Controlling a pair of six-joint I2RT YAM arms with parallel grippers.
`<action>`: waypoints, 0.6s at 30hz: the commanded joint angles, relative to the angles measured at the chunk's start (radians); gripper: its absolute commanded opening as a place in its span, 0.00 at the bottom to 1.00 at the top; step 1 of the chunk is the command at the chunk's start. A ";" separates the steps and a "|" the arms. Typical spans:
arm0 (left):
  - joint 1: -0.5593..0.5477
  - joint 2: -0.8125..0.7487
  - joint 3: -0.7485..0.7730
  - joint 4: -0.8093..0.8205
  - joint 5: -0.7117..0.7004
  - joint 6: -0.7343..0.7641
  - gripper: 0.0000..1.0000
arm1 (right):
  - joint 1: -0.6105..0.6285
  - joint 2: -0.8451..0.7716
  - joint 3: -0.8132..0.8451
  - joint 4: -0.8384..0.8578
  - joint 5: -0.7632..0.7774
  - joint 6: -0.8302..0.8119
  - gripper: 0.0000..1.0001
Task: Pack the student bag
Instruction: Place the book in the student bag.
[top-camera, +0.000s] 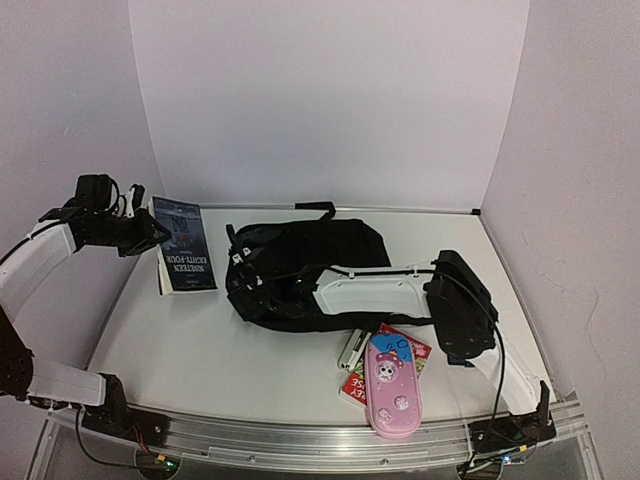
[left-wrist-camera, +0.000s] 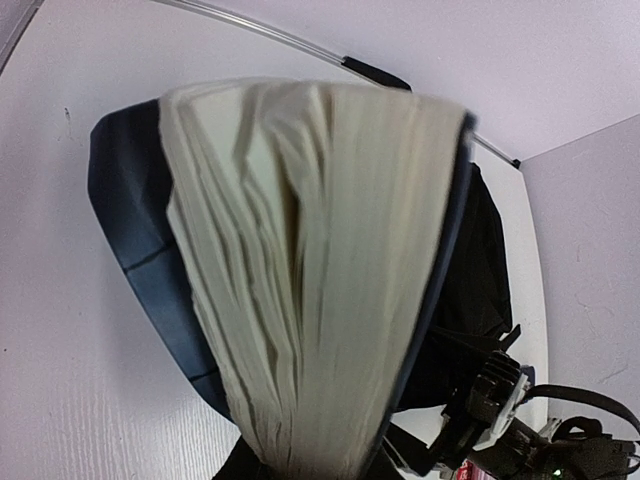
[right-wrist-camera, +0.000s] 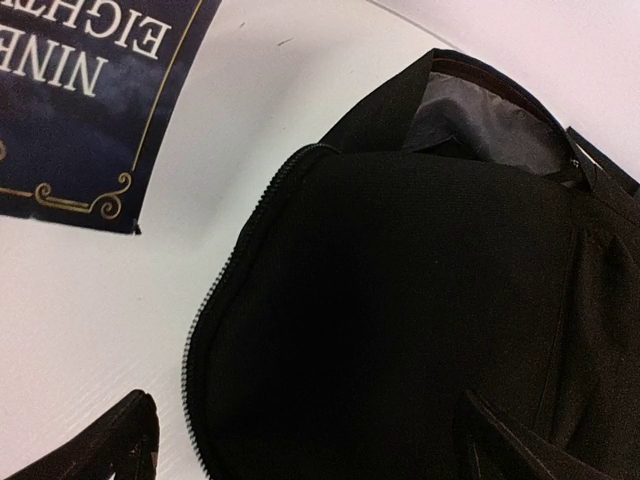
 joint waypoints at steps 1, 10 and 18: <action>-0.003 0.009 0.024 0.111 0.102 0.008 0.00 | 0.005 0.057 0.118 -0.012 0.188 -0.014 0.85; -0.003 0.012 0.025 0.114 0.171 -0.025 0.00 | -0.001 -0.011 0.149 0.002 0.280 0.171 0.04; -0.019 0.045 -0.061 0.294 0.367 -0.299 0.00 | -0.003 -0.259 -0.087 0.123 0.240 0.268 0.00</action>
